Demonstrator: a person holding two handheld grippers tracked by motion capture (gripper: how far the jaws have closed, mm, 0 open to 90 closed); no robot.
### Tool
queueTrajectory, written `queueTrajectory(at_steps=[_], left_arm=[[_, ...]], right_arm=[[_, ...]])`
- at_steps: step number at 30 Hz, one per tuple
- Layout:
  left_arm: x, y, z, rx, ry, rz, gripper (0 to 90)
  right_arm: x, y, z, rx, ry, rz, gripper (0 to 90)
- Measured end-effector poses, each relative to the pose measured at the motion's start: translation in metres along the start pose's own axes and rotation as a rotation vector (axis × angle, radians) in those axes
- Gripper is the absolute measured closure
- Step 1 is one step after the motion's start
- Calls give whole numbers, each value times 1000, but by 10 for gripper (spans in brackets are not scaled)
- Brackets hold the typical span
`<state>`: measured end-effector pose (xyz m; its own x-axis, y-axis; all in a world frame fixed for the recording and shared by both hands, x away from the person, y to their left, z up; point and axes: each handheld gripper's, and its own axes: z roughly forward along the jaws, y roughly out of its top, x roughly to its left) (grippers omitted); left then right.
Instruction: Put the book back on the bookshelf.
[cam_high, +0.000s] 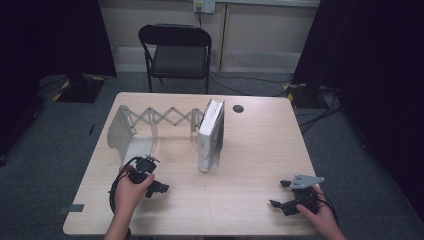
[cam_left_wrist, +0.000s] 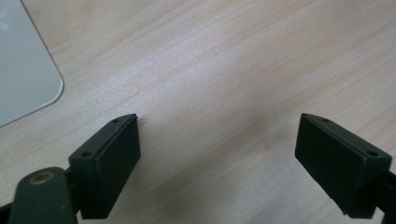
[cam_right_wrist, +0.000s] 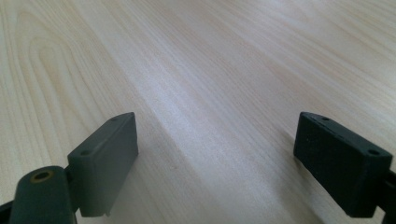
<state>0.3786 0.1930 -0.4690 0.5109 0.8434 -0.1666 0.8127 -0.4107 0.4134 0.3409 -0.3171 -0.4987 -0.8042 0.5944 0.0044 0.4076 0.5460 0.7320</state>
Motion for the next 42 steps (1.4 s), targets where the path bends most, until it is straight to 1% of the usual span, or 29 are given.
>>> queueTrajectory(at_steps=[2,5,8,11,15,18,21,30,31,34,35,38,42], left_arm=[[-1,-1,1,2,11,36,122],[-2,-2,3,0,-1,66,78],[-2,-3,3,-9,-4,56,57],[-2,-3,4,-13,15,69,52],[-3,-4,6,-19,4,73,2],[-4,-5,6,-18,12,80,0],[-5,-5,7,-29,22,84,0],[-10,-6,9,-23,58,112,0],[-10,-6,10,-27,66,112,0],[-11,-7,11,-29,92,138,0],[-11,-7,12,-28,97,138,0],[-12,-7,12,-37,98,134,0],[-11,-9,12,-47,98,138,0]], right_arm=[[0,0,0,0,0,0,131],[0,0,0,0,0,0,131],[0,0,0,0,0,1,131],[0,0,0,0,0,1,131],[0,0,0,0,0,0,131],[0,0,0,0,0,0,131],[0,0,0,0,0,0,131],[0,0,0,0,0,0,131],[0,0,0,0,0,0,131],[0,0,0,0,0,0,131],[0,0,0,0,0,0,131],[0,0,0,0,0,0,131],[0,0,0,0,0,0,131]])
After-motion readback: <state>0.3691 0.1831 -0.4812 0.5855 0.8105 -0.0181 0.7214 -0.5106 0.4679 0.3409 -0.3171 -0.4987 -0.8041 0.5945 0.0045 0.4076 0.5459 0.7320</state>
